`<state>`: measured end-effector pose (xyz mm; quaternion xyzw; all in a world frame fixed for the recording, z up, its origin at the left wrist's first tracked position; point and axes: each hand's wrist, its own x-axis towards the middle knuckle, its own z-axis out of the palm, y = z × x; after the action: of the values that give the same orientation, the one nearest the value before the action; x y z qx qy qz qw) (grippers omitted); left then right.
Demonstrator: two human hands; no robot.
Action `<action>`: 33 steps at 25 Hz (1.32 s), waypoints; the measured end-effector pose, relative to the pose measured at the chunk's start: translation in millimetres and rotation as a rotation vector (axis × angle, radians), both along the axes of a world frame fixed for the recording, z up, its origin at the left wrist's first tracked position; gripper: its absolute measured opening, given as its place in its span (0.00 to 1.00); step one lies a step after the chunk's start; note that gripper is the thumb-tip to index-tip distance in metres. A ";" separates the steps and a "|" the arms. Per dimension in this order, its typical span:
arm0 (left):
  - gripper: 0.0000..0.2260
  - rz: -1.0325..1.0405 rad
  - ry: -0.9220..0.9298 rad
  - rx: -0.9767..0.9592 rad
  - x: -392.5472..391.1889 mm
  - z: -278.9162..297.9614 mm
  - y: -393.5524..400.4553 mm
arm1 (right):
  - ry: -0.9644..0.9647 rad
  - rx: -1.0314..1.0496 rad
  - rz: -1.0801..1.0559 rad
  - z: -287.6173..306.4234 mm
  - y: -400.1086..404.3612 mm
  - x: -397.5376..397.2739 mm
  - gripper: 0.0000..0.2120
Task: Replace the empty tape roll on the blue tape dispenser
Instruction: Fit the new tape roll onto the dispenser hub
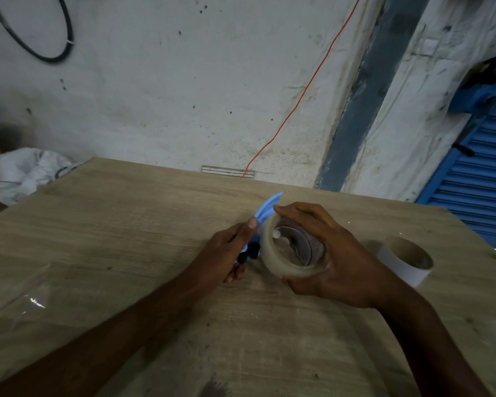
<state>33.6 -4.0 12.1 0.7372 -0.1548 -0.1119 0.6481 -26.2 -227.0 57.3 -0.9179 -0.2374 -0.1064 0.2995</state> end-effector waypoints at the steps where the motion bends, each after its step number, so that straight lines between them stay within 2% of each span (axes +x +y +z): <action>1: 0.18 -0.002 0.010 0.010 0.2 0.3 0.2 | 0.019 -0.015 0.010 -0.1 -2.3 0.3 0.52; 6: 0.19 0.005 0.048 -0.012 3.5 -1.2 1.7 | 0.052 -0.069 0.021 -5.4 -2.7 3.0 0.51; 10: 0.18 0.005 0.070 -0.044 5.0 2.9 4.7 | 0.066 -0.026 0.041 -10.7 -4.3 5.4 0.51; 15: 0.15 -0.025 0.082 -0.039 1.4 5.2 4.7 | 0.104 -0.188 0.038 -25.8 -8.6 10.7 0.51; 20: 0.20 -0.014 0.098 -0.034 5.2 6.9 4.2 | 0.066 -0.068 0.083 -22.4 -11.4 12.8 0.46; 24: 0.20 -0.003 0.136 -0.144 2.7 8.6 1.8 | 0.109 0.067 -0.129 -24.6 6.5 9.4 0.60; 25: 0.20 -0.003 0.139 -0.136 2.1 8.9 1.9 | 0.074 0.044 -0.187 -25.6 13.0 8.9 0.61; 27: 0.23 -0.011 0.146 -0.082 4.6 7.8 2.1 | -0.010 0.016 -0.222 -22.6 15.7 10.8 0.56; 30: 0.26 -0.089 0.165 -0.022 6.6 11.5 8.3 | 0.044 0.100 -0.107 -12.1 0.4 8.9 0.52; 33: 0.23 -0.216 0.196 0.037 10.7 20.9 20.2 | 0.253 0.159 0.075 -4.5 -3.5 0.3 0.52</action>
<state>44.3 16.2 33.0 0.7137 -0.1672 -0.2552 0.6306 -25.9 -230.6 52.8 -0.8880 -0.2227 0.0027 0.4024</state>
